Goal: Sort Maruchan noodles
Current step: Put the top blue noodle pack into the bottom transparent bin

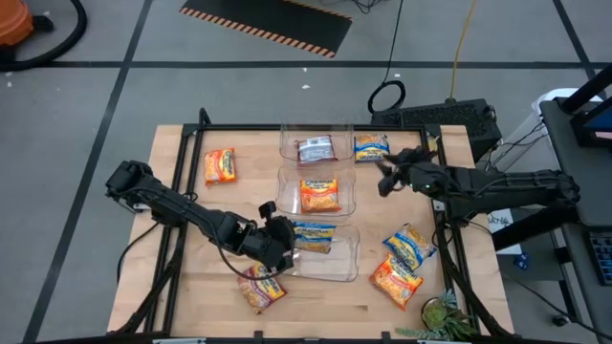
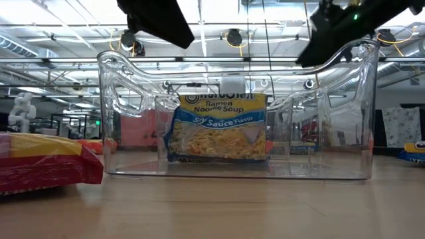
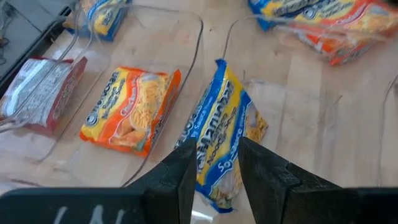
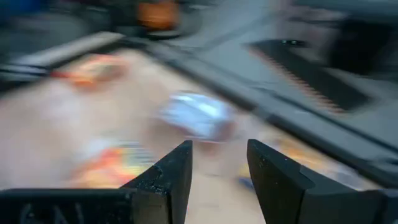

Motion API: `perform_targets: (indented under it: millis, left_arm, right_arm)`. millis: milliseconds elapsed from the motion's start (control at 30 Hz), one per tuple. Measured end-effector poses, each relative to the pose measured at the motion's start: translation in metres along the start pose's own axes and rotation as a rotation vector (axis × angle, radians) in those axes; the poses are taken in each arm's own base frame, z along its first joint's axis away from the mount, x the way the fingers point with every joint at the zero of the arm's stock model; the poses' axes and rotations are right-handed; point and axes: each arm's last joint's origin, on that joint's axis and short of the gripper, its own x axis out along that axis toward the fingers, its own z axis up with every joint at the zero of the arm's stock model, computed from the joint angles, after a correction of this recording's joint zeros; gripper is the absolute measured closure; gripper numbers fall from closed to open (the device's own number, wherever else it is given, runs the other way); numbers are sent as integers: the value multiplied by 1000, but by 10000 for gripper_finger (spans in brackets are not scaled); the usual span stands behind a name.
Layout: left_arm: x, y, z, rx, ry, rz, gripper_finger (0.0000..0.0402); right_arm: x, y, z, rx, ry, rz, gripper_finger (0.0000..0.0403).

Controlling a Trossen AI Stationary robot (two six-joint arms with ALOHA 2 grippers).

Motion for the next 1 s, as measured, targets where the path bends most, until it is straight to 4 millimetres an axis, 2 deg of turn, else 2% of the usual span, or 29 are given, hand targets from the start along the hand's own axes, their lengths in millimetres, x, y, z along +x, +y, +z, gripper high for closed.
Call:
perform_targets:
  millis: [100,267,433,700,1000]
  left_arm:
    - [0,-2,3,-1,-28,-15,277]
    - [0,-3,4,4,-35,-32,277]
    - [-2,-6,3,-8,-33,-42,277]
    - [-6,-10,0,4,-30,-55,277]
    - [-8,-13,-1,-23,-30,-62,277]
  right_arm:
    - [9,-8,-5,-4,33,-148,255]
    - [26,-16,-10,-23,97,-250,255]
    - [47,-31,-28,-44,199,-363,253]
    - [70,-53,-41,24,401,-303,233]
    - [91,-60,-56,-104,544,-306,170]
